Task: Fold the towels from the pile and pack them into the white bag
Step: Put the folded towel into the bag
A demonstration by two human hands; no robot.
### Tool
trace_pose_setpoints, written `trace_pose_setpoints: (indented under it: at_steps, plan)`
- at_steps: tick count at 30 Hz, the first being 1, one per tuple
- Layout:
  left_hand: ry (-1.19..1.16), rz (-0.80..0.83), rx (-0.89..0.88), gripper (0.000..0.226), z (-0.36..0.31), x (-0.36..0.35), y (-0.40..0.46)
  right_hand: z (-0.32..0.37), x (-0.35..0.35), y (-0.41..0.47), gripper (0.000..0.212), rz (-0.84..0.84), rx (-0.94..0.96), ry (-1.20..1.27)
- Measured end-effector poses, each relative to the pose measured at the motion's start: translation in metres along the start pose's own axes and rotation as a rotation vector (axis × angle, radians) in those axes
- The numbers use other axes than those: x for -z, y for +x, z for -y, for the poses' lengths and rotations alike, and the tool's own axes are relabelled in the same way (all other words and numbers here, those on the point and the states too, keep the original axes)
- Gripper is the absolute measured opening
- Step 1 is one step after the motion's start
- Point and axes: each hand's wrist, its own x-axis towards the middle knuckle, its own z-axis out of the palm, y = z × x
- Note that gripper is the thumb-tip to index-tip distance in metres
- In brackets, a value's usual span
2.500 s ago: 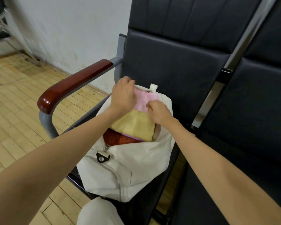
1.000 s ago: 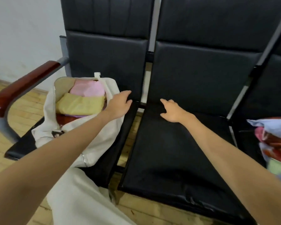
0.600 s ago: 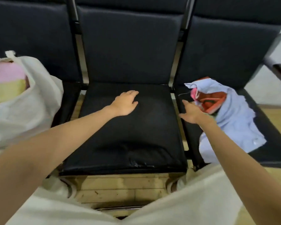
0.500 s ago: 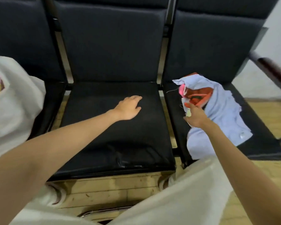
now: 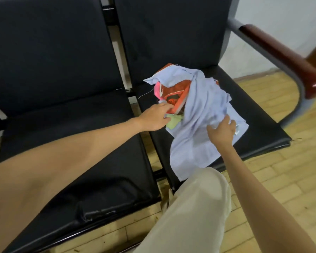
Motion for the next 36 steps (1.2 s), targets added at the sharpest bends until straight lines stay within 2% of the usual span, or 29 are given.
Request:
trace_pose_setpoints:
  at_steps: [7,9,13,15,17,19,22,25,28,30,34,36]
  plan:
    - [-0.052,-0.252,-0.124,0.034,-0.049,-0.024,0.087,-0.012,0.012,0.051,0.057,-0.159,0.021,0.089]
    - [-0.052,-0.291,-0.086,0.037,-0.063,-0.028,0.108,-0.012,0.012,0.062,0.056,-0.153,-0.011,0.119]
    - [0.120,-0.276,0.085,0.064,-0.081,-0.043,0.136,-0.013,0.005,0.071,0.039,-0.142,-0.063,0.073]
    - [0.266,-0.276,0.134,0.057,-0.086,-0.049,0.141,-0.013,0.002,0.072,0.026,-0.174,-0.079,0.081]
    - [0.269,-0.321,0.142,0.039,-0.086,-0.049,0.143,-0.009,0.002,0.070,0.020,-0.210,-0.116,0.119]
    - [0.097,-0.355,0.145,0.025,-0.084,-0.048,0.141,-0.002,0.002,0.067,0.021,-0.274,-0.143,0.149]
    - [-0.382,-0.401,0.185,0.009,-0.082,-0.037,0.130,0.016,0.006,0.051,0.021,-0.400,-0.131,0.151]
    - [-0.838,-0.419,0.327,0.019,-0.081,-0.010,0.106,0.035,0.006,0.024,0.024,-0.427,-0.048,0.319]
    - [-1.300,-0.424,0.366,0.025,-0.076,0.022,0.074,0.047,0.006,-0.004,0.039,-0.423,0.094,0.439]
    - [-1.409,-0.402,0.333,0.021,-0.069,0.046,0.046,0.056,0.007,-0.021,0.035,-0.413,0.131,0.506]
    - [-1.450,-0.383,0.315,0.030,-0.055,0.076,-0.001,0.082,0.001,-0.050,0.009,-0.509,0.161,0.645]
    - [-1.455,-0.377,0.307,0.028,-0.050,0.087,-0.021,0.090,-0.002,-0.063,0.019,-0.450,0.158,0.612]
